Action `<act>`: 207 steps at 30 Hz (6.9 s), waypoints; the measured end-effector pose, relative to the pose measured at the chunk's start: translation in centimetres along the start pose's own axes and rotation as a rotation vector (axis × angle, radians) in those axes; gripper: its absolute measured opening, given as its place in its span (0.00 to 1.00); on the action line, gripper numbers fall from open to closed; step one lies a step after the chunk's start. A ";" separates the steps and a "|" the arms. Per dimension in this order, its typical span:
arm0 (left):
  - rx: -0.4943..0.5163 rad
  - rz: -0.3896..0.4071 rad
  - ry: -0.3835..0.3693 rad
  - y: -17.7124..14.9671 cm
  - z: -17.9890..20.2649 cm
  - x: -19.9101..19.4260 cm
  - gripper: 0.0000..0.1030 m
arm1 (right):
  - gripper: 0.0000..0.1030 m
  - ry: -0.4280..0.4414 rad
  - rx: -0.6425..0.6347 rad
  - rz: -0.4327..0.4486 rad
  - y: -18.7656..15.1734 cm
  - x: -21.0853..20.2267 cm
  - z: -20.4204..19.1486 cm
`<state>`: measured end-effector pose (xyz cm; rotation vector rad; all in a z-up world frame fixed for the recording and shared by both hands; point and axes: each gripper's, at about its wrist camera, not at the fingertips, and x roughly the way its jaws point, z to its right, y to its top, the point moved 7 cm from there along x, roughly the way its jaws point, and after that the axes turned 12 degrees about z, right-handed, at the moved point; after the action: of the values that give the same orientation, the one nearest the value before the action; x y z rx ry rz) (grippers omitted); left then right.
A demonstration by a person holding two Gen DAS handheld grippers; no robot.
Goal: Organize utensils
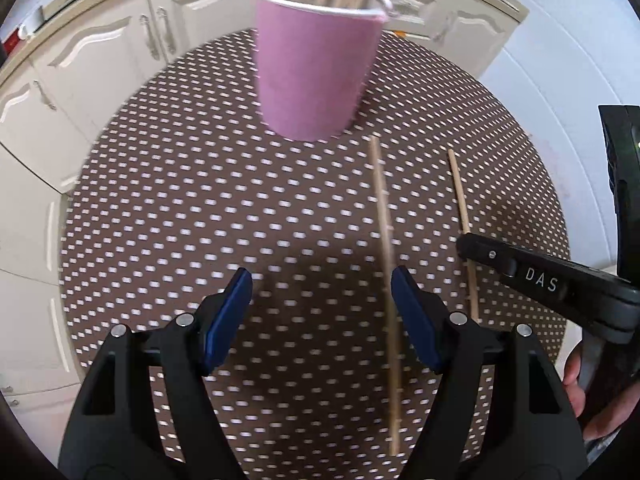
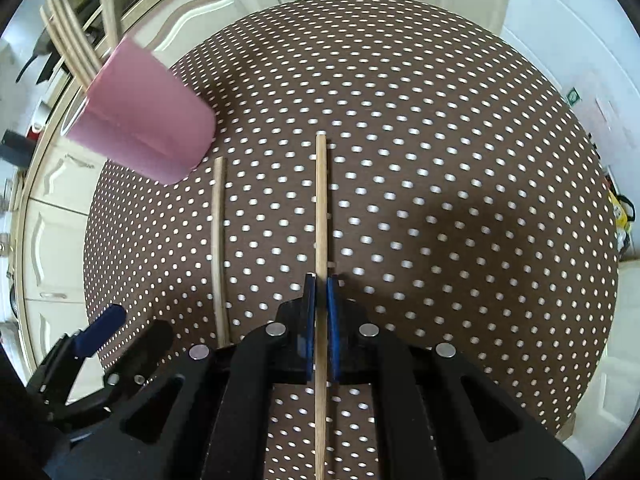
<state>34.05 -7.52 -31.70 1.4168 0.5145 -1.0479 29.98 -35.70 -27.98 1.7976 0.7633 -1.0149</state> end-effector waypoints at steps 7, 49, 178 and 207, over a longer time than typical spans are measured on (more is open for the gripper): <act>0.016 -0.055 0.033 -0.2 2.7 2.4 0.69 | 0.05 0.018 0.020 -0.003 -0.8 -2.2 3.0; -0.060 0.115 0.064 3.3 2.0 -6.8 0.06 | 0.05 0.150 -0.002 0.170 3.3 -10.9 2.4; -0.042 0.555 0.171 13.3 -2.4 -9.2 0.50 | 0.59 0.257 -0.226 0.603 9.5 -13.9 -7.0; 0.050 0.625 0.165 4.7 0.4 -24.9 0.62 | 0.71 0.185 -0.301 0.651 -1.3 -25.9 -6.2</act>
<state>25.63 -1.80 -8.52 1.5729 0.1367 -0.4468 18.74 -31.52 -4.21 1.7100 0.3620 -0.2925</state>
